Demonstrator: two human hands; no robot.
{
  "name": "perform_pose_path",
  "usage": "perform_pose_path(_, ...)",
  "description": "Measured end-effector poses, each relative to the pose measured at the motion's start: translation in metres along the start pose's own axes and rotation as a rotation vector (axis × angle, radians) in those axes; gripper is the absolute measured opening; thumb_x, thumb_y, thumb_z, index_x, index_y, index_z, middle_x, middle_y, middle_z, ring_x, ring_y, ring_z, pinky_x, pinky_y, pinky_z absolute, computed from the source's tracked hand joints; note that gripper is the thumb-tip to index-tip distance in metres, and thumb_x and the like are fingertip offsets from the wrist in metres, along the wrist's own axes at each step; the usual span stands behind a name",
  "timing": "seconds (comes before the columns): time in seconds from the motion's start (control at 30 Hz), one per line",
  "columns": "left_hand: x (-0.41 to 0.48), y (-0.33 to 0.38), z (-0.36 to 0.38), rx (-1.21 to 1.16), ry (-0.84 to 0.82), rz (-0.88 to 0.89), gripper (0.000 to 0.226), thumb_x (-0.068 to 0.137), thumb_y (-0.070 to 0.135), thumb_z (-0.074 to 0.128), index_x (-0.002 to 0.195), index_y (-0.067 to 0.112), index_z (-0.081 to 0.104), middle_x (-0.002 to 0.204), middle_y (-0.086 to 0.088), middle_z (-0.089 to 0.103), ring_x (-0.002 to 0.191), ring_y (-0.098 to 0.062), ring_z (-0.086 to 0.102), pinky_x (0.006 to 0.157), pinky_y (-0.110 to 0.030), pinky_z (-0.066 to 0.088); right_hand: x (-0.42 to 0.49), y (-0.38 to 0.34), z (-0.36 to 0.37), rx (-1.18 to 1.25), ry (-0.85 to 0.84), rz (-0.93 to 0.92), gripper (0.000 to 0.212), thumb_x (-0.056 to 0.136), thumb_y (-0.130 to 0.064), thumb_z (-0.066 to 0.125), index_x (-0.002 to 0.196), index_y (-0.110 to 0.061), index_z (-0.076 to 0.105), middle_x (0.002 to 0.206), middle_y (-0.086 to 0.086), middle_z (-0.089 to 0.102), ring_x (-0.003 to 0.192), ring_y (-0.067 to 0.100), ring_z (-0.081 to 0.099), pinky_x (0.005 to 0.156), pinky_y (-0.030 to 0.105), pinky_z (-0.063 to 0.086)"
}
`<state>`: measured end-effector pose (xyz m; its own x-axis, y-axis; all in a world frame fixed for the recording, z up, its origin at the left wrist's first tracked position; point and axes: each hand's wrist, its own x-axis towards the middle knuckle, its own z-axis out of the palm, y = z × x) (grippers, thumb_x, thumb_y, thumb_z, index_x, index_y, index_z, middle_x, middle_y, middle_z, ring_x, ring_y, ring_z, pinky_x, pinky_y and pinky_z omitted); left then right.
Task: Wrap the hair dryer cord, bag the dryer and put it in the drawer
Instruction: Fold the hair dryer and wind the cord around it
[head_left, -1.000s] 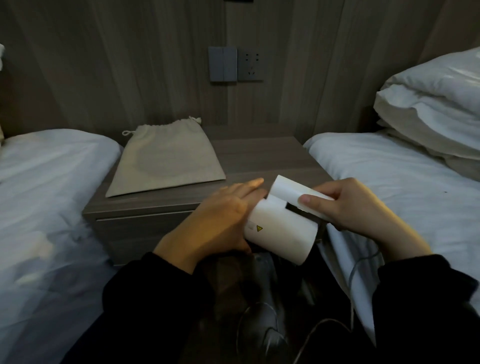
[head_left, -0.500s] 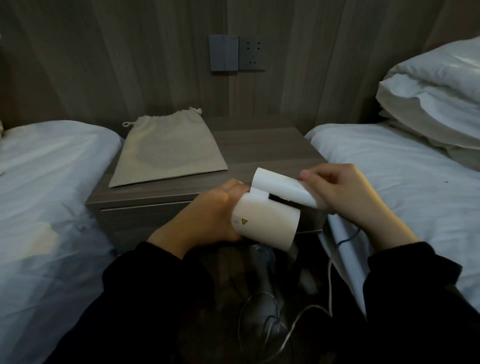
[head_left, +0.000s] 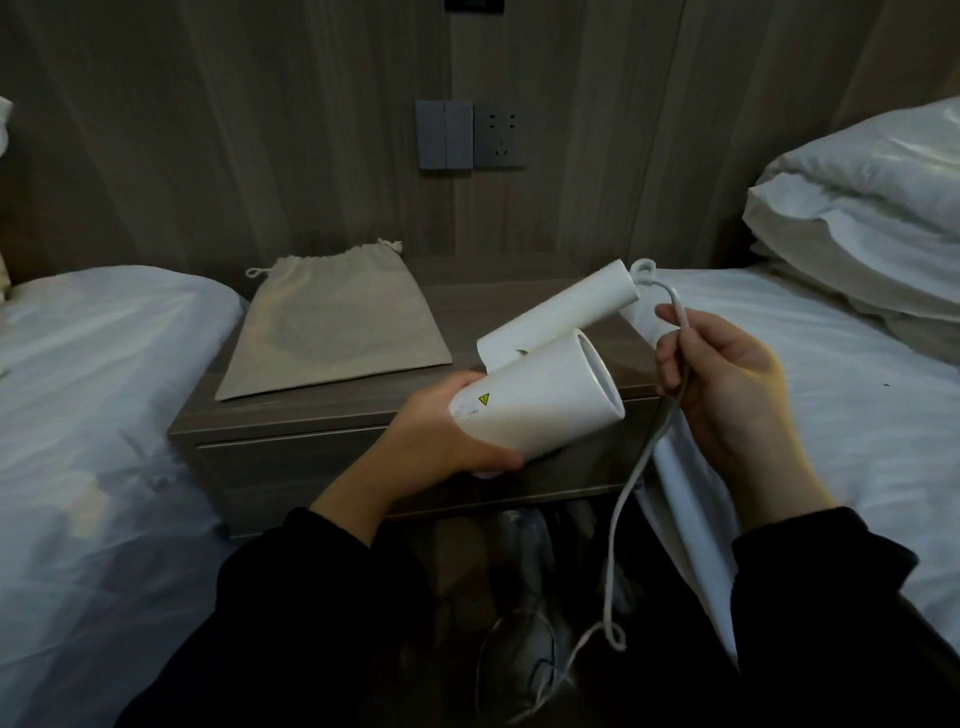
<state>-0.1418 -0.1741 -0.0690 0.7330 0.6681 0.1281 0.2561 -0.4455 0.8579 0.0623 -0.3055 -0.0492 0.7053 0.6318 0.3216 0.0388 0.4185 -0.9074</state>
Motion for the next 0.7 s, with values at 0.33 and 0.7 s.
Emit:
perform_pose_path(0.33, -0.008, 0.030, 0.009, -0.853, -0.069, -0.383, 0.034, 0.068, 0.020, 0.071, 0.099, 0.013, 0.058, 0.104, -0.009, 0.064, 0.096, -0.024, 0.063, 0.078, -0.040, 0.057, -0.015, 0.046, 0.026, -0.977, -0.094, -0.028, 0.019, 0.094, -0.016, 0.039, 0.104, -0.017, 0.055, 0.076, 0.014, 0.066, 0.069, 0.027, 0.063, 0.067, 0.034, 0.047)
perform_pose_path(0.7, 0.008, 0.021, -0.002, 0.057, 0.433, -0.221, 0.077, 0.058, 0.032, 0.086, 0.122, 0.021, 0.046, 0.108, 0.007, 0.049, 0.099, -0.009, 0.043, 0.081, -0.026, 0.048, -0.054, -0.013, 0.060, -1.445, -0.859, -0.017, 0.045, 0.080, -0.008, 0.049, 0.122, -0.021, 0.047, 0.115, 0.007, 0.062, 0.105, 0.028, 0.059, 0.078, 0.031, 0.045)
